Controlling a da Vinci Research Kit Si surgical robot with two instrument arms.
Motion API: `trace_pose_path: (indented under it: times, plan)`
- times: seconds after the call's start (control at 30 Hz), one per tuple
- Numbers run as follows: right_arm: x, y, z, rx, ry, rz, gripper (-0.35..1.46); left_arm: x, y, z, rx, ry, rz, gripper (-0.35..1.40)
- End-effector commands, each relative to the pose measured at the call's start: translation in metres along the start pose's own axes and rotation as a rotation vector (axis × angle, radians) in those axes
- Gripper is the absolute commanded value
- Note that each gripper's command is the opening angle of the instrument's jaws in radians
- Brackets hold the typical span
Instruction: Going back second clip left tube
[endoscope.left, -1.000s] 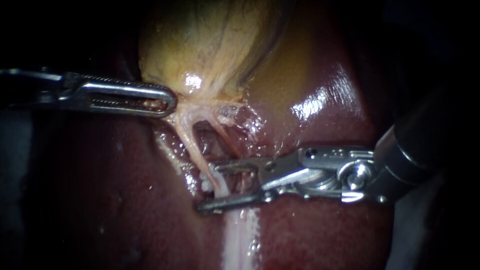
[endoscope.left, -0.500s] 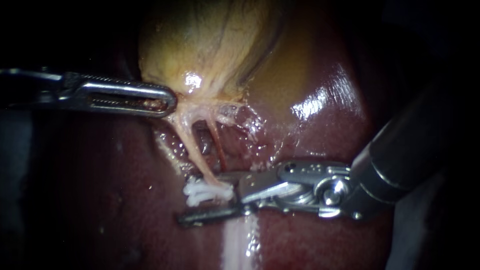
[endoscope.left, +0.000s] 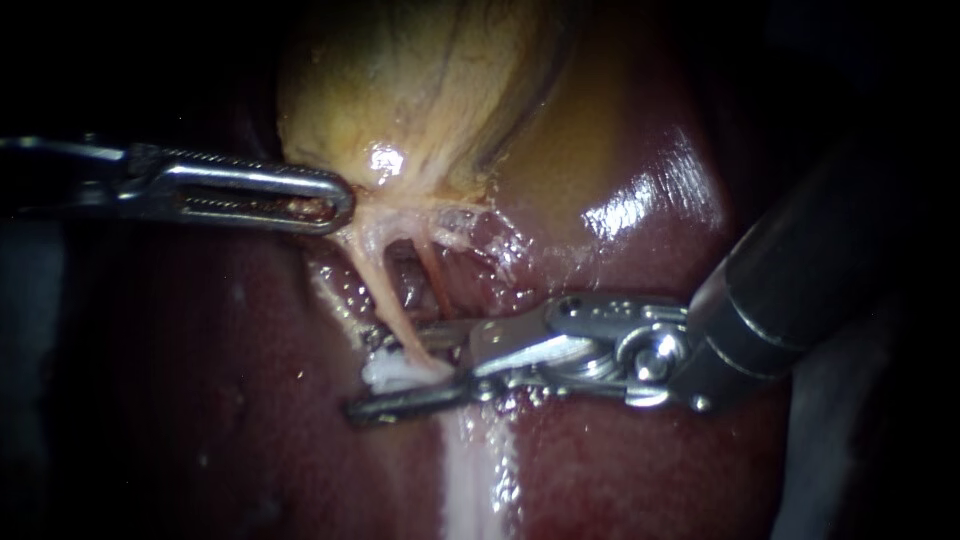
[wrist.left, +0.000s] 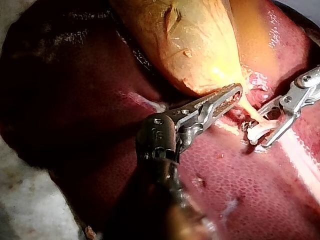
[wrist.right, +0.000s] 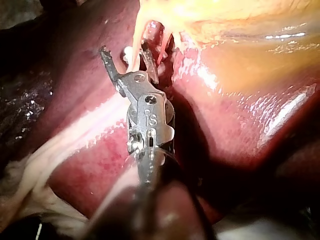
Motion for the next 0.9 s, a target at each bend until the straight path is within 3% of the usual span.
trace_pose_path:
  times: [0.03, 0.23, 0.7, 0.9]
  plan:
    - [0.0, -0.0001, -0.0001, 0.0, 0.001, 0.0, 0.49, 0.0, 0.0, 0.0, 0.0, 0.0, 0.0, -0.35]
    - [-0.0001, -0.0005, -0.0022, 0.01, -0.001, -0.011, 0.49, -0.0001, 0.0, -0.0001, 0.0, -0.001, 0.001, -0.35]
    - [0.0023, -0.0009, -0.0095, 0.038, -0.003, -0.068, 0.49, -0.0001, -0.0001, -0.0001, 0.0, -0.001, 0.001, -0.35]
    - [0.0028, -0.0013, -0.0126, 0.052, -0.004, -0.157, 0.49, -0.0001, -0.0001, -0.0002, -0.001, -0.001, 0.001, -0.35]
